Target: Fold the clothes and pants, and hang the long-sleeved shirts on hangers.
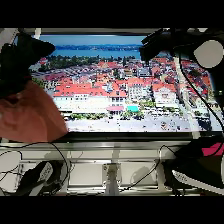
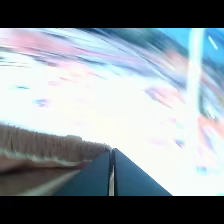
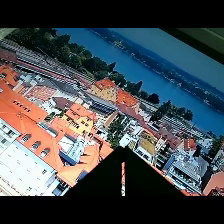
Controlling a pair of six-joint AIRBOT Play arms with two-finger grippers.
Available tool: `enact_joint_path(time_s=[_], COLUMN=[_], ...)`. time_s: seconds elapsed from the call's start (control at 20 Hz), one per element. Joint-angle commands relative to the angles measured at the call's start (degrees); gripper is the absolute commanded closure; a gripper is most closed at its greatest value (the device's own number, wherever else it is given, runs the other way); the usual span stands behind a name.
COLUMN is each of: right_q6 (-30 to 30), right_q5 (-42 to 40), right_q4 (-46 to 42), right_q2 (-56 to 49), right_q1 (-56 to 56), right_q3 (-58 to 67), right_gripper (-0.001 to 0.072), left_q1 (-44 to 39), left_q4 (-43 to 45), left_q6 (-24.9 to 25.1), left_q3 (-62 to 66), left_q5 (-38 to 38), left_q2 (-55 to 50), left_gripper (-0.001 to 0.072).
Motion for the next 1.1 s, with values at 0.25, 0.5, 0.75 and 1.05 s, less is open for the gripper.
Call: enact_joint_path(time_s=[0.25,0.5,0.75,1.05], right_q6=[8.11,8.09,8.07,8.00], right_q5=[1.70,9.53,10.58,10.51], right_q4=[-3.10,-3.10,-3.08,-3.43], right_q2=[1.84,1.84,1.77,1.66], right_q1=[-10.21,-17.03,-21.14,-21.51], right_q3=[0.20,0.20,0.20,0.20], right_gripper=[0.0690,0.0690,0.0690,0.0690], left_q1=[-37.38,-52.78,-59.43,-58.40], left_q4=[0.00,-0.02,-0.22,-0.17], left_q6=[-1.77,-1.75,-1.75,-1.70], left_q3=[-0.02,-0.02,-0.02,0.00], left_q5=[11.30,21.44,22.34,22.34], left_q2=[-6.38,-16.90,-23.96,-23.82], left_gripper=[0.0695,0.0695,0.0694,0.0682])
